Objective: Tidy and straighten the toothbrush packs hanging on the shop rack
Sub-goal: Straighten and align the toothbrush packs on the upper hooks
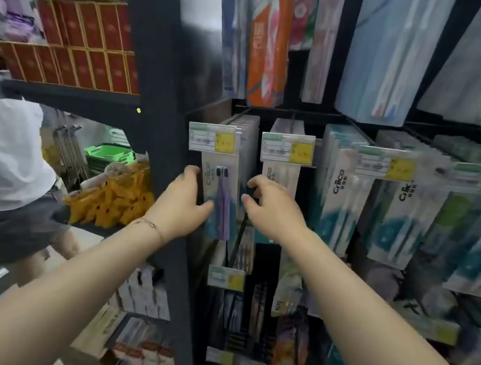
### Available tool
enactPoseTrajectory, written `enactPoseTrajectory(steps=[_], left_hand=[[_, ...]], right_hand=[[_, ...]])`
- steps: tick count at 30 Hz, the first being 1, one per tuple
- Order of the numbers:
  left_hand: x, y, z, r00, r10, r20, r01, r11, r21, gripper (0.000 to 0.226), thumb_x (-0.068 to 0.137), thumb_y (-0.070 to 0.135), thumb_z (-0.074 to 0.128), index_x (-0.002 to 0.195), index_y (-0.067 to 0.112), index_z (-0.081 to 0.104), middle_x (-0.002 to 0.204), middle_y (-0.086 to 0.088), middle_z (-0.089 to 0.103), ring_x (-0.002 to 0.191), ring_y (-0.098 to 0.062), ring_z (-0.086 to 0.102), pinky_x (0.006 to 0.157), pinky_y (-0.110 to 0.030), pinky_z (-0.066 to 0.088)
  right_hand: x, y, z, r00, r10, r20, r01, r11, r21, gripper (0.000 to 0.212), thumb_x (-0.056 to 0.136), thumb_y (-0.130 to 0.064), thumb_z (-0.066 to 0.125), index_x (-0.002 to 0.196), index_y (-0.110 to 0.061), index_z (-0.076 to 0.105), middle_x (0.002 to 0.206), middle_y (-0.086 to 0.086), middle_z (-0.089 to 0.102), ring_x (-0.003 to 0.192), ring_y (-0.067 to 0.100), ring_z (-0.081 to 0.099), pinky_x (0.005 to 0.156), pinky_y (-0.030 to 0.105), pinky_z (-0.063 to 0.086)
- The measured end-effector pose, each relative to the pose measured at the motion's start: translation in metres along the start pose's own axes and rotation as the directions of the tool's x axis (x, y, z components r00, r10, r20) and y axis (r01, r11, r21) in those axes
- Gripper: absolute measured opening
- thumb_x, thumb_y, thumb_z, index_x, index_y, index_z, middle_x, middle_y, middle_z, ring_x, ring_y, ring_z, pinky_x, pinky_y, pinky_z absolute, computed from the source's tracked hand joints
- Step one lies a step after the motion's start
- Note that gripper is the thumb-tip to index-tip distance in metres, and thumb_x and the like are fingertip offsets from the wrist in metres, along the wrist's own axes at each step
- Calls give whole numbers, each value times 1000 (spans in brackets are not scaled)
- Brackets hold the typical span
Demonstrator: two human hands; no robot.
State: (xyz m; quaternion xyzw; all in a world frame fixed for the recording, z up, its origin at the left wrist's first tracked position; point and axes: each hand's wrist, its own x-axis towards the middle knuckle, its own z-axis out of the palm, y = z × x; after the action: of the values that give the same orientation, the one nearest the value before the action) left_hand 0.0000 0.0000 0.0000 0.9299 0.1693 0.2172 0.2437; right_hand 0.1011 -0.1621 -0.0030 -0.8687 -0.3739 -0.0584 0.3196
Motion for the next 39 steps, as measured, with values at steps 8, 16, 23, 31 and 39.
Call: enactPoseTrajectory(steps=[8,16,23,31,39], left_hand=[[17,-2,32,987,118,-107,-142,956,-258,80,93,22,60,147,45,5,150,0,39,111,-20,63,94,-44,55],[36,0,50,977,107,-185,-164,930,-330,46,95,15,56,120,45,30,126,6,51,111,-6,56,96,-34,52],[39,5,50,965,40,-260,-145,904,-402,42,95,29,61,127,34,33,113,24,54,88,2,63,73,-22,54],[43,9,46,956,-39,-292,-86,912,-402,33,93,25,64,118,25,43,105,11,52,78,-1,61,63,-13,52],[44,8,46,964,-139,-225,11,871,-492,33,92,26,66,117,30,46,103,2,59,71,-14,68,64,-26,57]], right_hand=[[16,4,36,983,-61,-172,109,954,279,66,98,-21,52,149,-37,15,146,4,43,105,27,63,91,40,51],[32,12,59,976,-136,-169,164,973,165,25,102,-30,42,127,-29,47,114,-2,63,95,19,63,73,37,53],[40,18,64,962,-95,-256,162,953,255,13,103,-27,36,94,-28,45,81,-7,57,70,11,55,56,28,37],[43,15,61,956,-54,-287,134,955,266,18,103,-28,35,99,-24,53,82,-5,60,70,10,57,56,22,34],[44,9,45,954,-88,-286,130,983,131,27,100,-19,39,114,-17,62,101,0,67,90,17,61,73,31,49]])
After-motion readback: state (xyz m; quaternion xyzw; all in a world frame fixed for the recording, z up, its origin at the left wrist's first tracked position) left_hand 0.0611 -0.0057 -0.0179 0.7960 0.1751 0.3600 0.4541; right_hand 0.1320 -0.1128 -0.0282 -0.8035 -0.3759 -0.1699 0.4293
